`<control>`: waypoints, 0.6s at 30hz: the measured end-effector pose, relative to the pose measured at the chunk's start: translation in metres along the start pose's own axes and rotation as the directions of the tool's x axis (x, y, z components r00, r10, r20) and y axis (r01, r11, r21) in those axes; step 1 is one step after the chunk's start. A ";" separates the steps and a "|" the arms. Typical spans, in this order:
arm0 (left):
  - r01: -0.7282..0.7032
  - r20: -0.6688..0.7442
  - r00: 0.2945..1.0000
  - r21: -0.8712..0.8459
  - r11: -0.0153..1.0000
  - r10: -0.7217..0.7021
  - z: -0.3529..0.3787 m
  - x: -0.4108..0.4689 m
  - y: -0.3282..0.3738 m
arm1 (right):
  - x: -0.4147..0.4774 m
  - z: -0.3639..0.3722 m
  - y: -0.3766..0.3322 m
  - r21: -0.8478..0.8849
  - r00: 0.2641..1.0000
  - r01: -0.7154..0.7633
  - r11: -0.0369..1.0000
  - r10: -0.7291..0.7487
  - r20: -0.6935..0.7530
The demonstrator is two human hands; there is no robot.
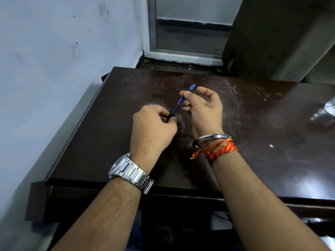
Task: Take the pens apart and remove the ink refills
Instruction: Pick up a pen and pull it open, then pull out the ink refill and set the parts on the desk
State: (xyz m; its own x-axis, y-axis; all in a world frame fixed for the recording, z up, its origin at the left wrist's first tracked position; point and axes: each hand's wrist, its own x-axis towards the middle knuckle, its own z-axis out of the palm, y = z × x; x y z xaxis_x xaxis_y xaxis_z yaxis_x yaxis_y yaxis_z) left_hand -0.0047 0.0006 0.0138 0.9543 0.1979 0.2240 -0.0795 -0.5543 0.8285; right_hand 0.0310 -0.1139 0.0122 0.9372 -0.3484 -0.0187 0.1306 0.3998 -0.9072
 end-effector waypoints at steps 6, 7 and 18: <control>0.009 -0.062 0.998 -0.005 1.000 -0.009 -0.004 0.005 -0.004 | 0.005 -0.006 0.003 -0.018 0.999 0.029 0.999 -0.029 -0.033; 0.023 -0.079 0.997 -0.012 1.000 -0.024 -0.004 0.006 -0.005 | 0.005 -0.006 0.004 -0.066 1.000 0.011 0.998 -0.012 -0.017; 0.234 0.031 0.971 -0.345 0.909 -0.238 0.007 0.015 -0.019 | -0.009 0.001 0.012 -0.249 0.965 -0.146 0.958 0.193 0.176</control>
State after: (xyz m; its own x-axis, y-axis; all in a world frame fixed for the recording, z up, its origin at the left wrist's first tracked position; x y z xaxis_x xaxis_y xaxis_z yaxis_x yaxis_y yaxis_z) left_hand 0.0131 0.0086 -0.0025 0.9544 0.2986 0.0040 0.0518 -0.1789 0.9825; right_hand 0.0247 -0.1057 0.0017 0.9868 -0.1099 -0.1190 -0.0922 0.2228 -0.9705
